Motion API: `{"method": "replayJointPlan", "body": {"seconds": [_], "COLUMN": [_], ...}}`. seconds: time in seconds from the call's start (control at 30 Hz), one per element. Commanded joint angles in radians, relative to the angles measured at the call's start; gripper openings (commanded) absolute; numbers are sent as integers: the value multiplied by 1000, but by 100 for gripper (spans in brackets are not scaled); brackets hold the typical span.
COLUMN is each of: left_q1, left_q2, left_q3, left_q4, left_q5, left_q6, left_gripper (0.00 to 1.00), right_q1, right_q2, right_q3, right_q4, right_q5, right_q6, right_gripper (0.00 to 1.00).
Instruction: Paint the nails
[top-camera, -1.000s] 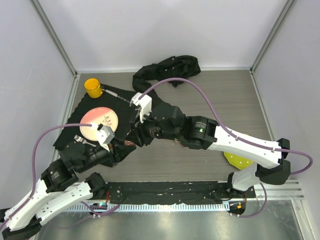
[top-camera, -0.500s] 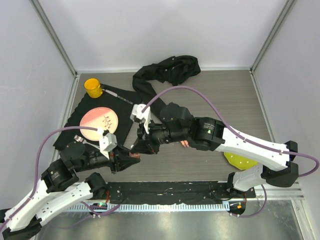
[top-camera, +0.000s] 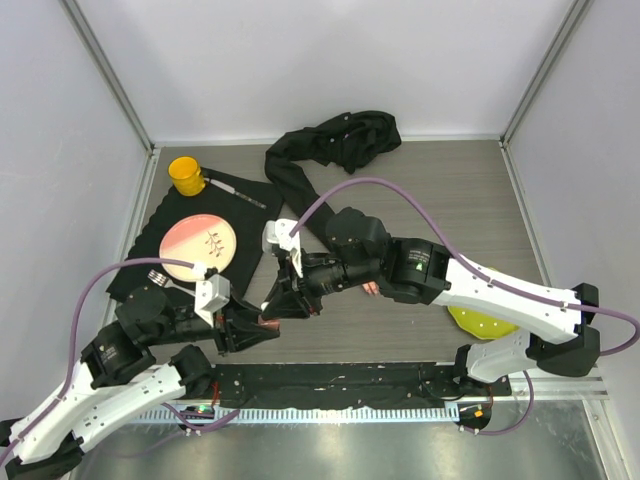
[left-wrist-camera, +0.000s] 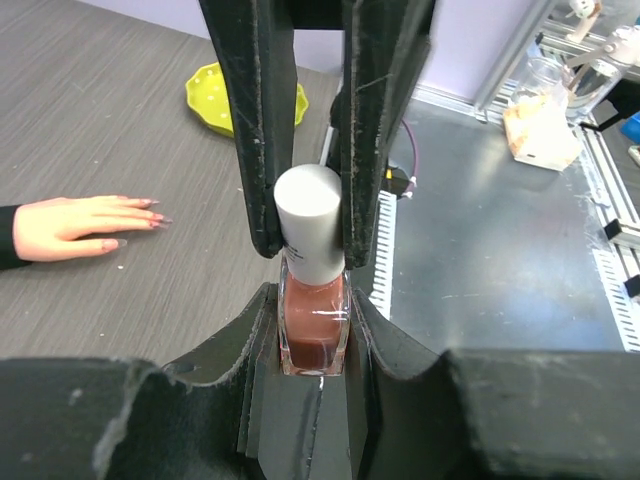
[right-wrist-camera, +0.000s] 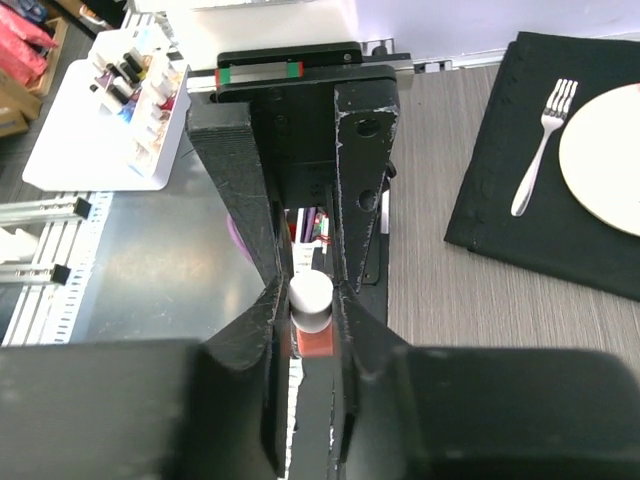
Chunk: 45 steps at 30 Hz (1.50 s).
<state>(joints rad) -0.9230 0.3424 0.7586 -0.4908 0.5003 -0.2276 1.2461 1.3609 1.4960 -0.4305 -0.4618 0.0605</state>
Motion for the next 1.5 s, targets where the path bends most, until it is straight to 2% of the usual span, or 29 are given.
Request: {"method": "replayJointPlan", "body": {"seconds": [0.0,0.07,0.1,0.13,0.3,0.43,0.57,0.73,0.87,1.17,1.47], "left_q1": [1,1,0,1,0,1,1,1,1,0,1], "left_q2": [26,36,38,38,29,40,56,69,69,76,75], "left_q3": [11,15,16,16,15,16,19,21,21,22,22], "left_q4": [69,63,61,57,58,57,51,44,44,38,37], "left_q5": [-43,-54,-57,-65,-77,-75,-71,-77,-77,-78,-85], "left_q6": [10,13,14,16,17,16,17,16,14,16,17], "left_gripper": [0,0,0,0,0,0,0,0,0,0,0], "right_q1": [9,9,7,9,7,9,9,9,16,23,26], "right_q2": [-13,12,21,30,47,72,105,165,191,205,176], "right_q3": [32,91,113,154,222,300,363,441,469,472,432], "right_q4": [27,-43,-71,-95,-211,-303,-388,-461,-505,-516,-472], "right_q5": [78,123,171,201,302,354,336,327,307,301,256], "right_q6": [71,99,126,139,197,217,226,217,210,202,217], "right_gripper": [31,39,47,51,65,63,60,63,58,42,41]}}
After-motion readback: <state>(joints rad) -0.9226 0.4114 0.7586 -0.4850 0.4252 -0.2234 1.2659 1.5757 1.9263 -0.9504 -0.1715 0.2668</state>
